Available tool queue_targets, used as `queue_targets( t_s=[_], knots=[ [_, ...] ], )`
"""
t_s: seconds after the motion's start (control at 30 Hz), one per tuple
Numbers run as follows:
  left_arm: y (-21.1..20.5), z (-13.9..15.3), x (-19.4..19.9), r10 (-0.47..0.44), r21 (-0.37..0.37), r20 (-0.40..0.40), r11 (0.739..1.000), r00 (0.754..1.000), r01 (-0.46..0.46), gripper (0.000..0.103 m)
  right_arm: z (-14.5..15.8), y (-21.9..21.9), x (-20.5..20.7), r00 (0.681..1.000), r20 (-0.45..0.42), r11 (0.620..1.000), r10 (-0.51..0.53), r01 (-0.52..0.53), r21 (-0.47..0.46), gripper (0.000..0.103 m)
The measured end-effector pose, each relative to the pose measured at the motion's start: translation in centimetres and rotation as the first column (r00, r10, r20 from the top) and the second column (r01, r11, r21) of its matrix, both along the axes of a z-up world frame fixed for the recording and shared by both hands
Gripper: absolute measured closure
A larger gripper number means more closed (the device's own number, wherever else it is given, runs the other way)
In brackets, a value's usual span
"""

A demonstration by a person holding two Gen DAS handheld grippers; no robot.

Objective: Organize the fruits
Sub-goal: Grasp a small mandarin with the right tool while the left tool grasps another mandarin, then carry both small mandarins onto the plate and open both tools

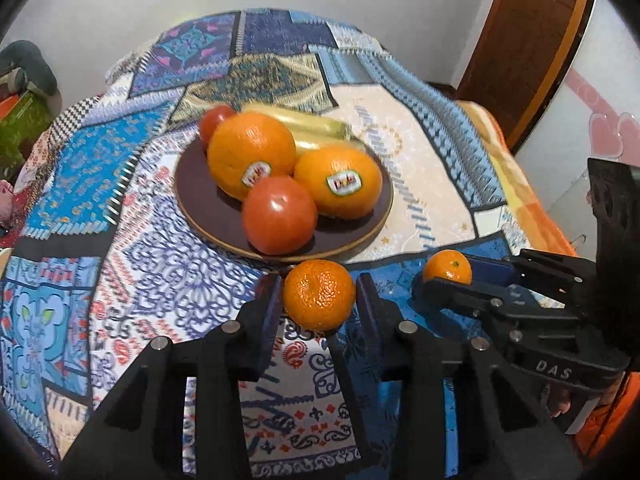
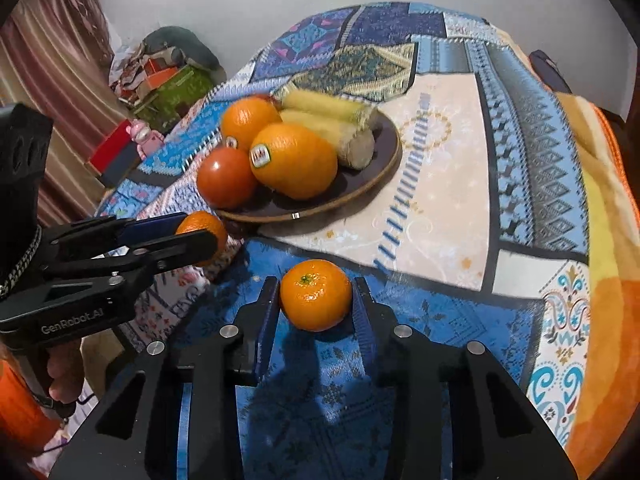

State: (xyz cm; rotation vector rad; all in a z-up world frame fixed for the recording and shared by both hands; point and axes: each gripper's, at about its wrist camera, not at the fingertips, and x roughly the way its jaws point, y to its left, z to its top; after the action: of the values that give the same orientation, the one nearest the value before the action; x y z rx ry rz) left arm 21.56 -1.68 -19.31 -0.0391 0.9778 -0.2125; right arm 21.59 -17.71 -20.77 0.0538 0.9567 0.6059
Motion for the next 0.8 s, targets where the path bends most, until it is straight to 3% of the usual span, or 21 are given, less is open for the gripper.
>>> queue_targets(
  t_s=[0.2, 0.4, 0.6, 0.8],
  knots=[
    [2.1, 3.3, -0.4, 0.035, -0.030, 0.073, 0.999, 0.997, -0.033, 0.066, 2.4, 0.5, 0.6, 0.998, 0.064, 1.000, -0.002, 0.001, 0.021, 0.070],
    [4.4, 5.4, 0.4, 0.082, -0.009, 0.127, 0.997, 0.988, -0.082, 0.066, 4.4, 1.8, 2.0, 0.993, 0.121, 0.999, 0.003, -0.007, 0.039, 0.070],
    [6.2, 5.4, 2.2, 0.116, 0.002, 0.130, 0.993, 0.985, -0.117, 0.066, 5.5, 3.3, 3.8, 0.987, 0.162, 0.999, 0.014, -0.020, 0.039, 0.070],
    [7.3, 3.6, 4.4, 0.128, 0.018, 0.089, 0.991, 0.988, -0.130, 0.066, 5.5, 4.9, 5.9, 0.985, 0.171, 0.999, 0.020, -0.025, 0.032, 0.070]
  ],
)
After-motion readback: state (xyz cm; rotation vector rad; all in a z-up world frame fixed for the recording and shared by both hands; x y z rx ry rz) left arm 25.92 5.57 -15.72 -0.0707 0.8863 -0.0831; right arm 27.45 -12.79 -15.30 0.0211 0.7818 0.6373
